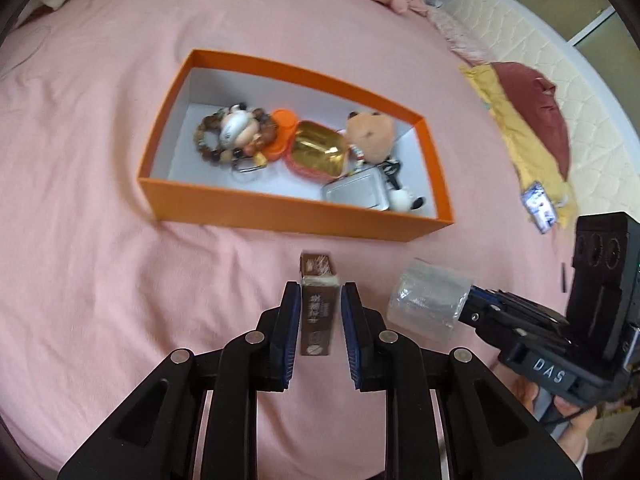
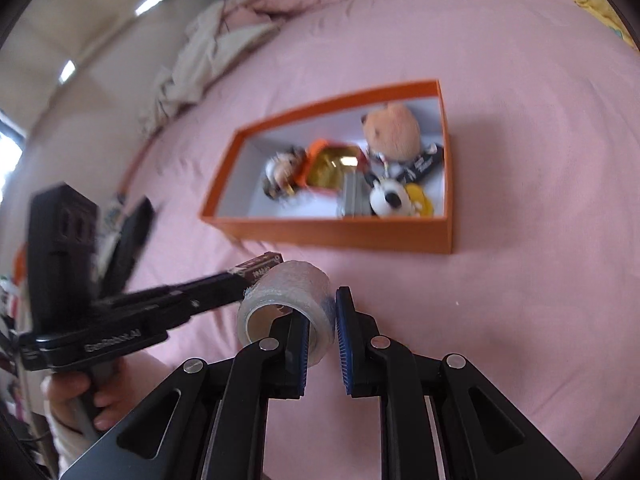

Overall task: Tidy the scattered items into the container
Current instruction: 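Set the tape roll on the bed with the right while the left sets down the card pack, then grasp the silver metal case with the right gripper while the left reaches into the box, then grasp the white figure keychain with the left gripper while the right holds the silver case, then place the keychain on the bed with the left while the right places the silver case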

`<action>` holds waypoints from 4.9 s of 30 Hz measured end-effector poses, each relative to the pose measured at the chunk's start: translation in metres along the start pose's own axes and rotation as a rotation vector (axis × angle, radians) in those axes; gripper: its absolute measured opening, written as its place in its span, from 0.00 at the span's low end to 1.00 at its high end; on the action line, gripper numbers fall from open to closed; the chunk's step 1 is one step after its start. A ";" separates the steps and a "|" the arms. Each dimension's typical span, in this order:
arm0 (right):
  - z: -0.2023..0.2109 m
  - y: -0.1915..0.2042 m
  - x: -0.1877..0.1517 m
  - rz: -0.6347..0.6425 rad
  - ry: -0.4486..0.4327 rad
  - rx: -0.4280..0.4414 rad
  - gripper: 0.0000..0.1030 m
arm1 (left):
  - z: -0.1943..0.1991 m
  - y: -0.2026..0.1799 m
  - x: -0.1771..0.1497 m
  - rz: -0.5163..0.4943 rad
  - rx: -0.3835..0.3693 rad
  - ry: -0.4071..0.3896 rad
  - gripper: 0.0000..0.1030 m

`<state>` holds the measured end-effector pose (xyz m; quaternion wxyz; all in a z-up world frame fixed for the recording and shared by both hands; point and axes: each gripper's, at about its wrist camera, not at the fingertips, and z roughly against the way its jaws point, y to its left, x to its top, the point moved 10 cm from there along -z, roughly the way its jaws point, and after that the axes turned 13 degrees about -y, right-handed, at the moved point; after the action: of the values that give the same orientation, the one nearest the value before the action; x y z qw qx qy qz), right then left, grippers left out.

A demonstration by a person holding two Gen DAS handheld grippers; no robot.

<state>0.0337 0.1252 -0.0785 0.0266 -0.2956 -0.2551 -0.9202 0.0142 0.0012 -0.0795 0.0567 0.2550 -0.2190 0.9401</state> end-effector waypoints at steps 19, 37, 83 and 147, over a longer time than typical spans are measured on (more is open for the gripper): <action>0.002 -0.010 0.072 -0.013 -0.072 -0.005 0.47 | 0.009 0.032 0.036 0.176 0.045 -0.186 0.65; -0.109 -0.019 0.057 0.085 0.345 -0.132 0.21 | 0.000 0.039 0.038 0.213 -0.012 -0.153 0.65; 0.014 -0.049 0.087 -0.325 -0.178 0.162 0.22 | -0.009 0.020 0.116 0.068 -0.236 -0.188 0.13; 0.025 -0.026 0.083 -0.267 -0.209 0.221 0.22 | 0.037 0.040 0.069 -0.222 -0.613 0.105 0.48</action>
<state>-0.0268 0.1681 -0.0262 -0.0900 -0.3482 -0.3928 -0.8464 -0.0376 -0.0513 -0.0316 0.2442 0.1997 -0.4594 0.8303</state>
